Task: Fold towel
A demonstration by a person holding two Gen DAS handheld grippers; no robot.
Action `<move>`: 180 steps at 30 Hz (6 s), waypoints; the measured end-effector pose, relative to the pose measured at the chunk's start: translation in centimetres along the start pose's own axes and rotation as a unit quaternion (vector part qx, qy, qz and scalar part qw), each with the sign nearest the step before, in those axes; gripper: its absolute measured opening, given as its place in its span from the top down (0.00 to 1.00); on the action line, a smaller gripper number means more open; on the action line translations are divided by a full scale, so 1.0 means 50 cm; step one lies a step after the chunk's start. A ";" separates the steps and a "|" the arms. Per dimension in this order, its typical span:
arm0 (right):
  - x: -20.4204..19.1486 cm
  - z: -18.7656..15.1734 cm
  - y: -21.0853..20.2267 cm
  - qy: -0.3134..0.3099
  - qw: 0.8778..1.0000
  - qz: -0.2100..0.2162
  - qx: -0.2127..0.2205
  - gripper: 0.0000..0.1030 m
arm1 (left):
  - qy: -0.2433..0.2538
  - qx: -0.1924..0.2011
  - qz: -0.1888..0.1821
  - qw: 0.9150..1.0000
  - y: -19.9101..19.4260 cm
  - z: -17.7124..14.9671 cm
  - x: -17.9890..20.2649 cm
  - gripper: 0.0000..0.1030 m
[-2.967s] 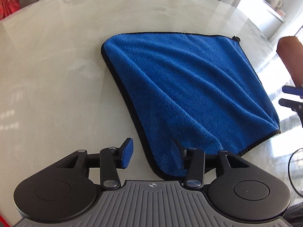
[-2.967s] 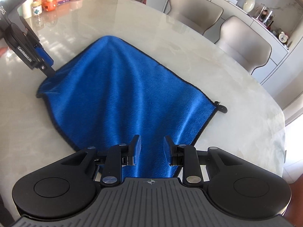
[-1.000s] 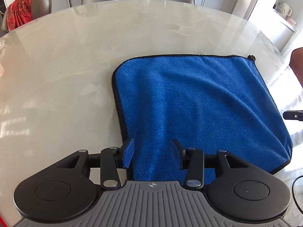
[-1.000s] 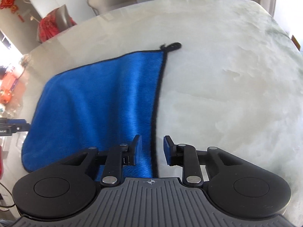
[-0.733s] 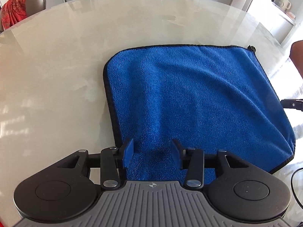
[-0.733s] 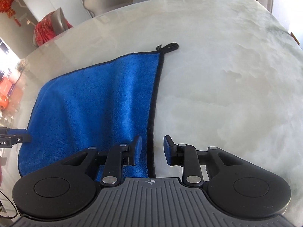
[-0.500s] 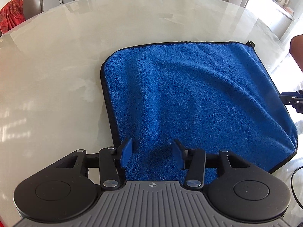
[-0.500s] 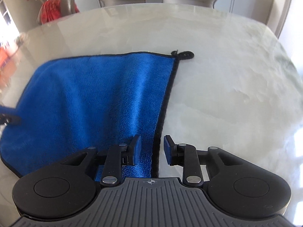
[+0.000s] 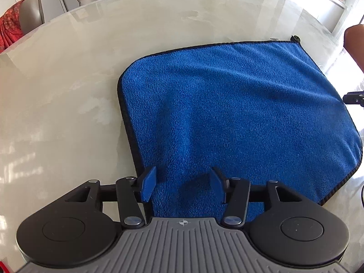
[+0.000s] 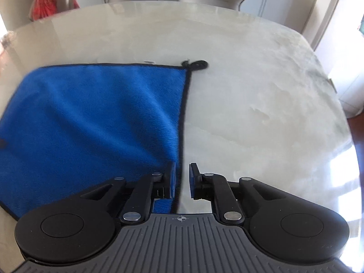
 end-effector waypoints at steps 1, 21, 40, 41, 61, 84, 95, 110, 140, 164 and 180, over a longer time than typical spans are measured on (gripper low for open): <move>-0.003 -0.002 -0.008 0.006 1.000 0.010 -0.001 0.84 | 0.001 -0.001 -0.002 1.000 -0.004 -0.004 0.000 0.47; -0.061 -0.097 -0.075 -0.017 0.995 0.082 -0.056 0.82 | -0.050 -0.032 -0.034 0.998 -0.058 -0.080 0.016 0.48; -0.075 -0.061 -0.057 -0.027 0.996 0.082 -0.038 0.70 | -0.115 0.038 0.057 0.991 0.150 0.169 -0.195 0.45; -0.074 -0.061 -0.055 -0.025 0.996 0.081 -0.039 0.70 | -0.107 0.040 0.059 0.992 0.153 0.173 -0.194 0.45; -0.067 -0.057 -0.042 -0.021 0.996 0.079 -0.045 0.70 | 0.004 0.050 0.061 0.997 0.132 0.215 -0.146 0.93; 0.052 0.162 0.182 0.053 0.993 0.075 0.072 0.70 | -0.015 0.055 0.033 0.998 0.121 0.198 -0.108 0.69; 0.041 0.178 0.239 0.033 0.995 0.057 0.076 0.66 | -0.011 0.059 0.035 0.998 0.135 0.204 -0.114 0.64; -0.001 0.180 0.255 -0.067 0.994 0.002 0.086 0.83 | -0.001 0.071 0.037 0.997 0.147 0.214 -0.120 0.62; -0.163 -0.135 -0.109 -0.041 0.996 0.077 -0.026 0.61 | -0.150 0.019 0.009 0.989 -0.086 -0.084 -0.096 0.53; -0.355 -0.122 -0.160 -0.125 0.975 0.181 0.032 0.60 | -0.217 0.017 -0.038 0.975 -0.085 -0.064 -0.126 1.00; -0.628 -0.096 -0.119 -0.267 0.920 0.262 0.117 0.60 | -0.225 0.027 -0.040 0.973 -0.096 -0.030 -0.134 1.00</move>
Point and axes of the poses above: each gripper's, at about its wrist camera, not at the fingertips, and y roughly the way its jaws point, x to its right, z to its top, the point moved 5 cm from there along y, roughly the way its jaws point, and after that the axes turned 14 degrees about x, right-handed, at the moved point
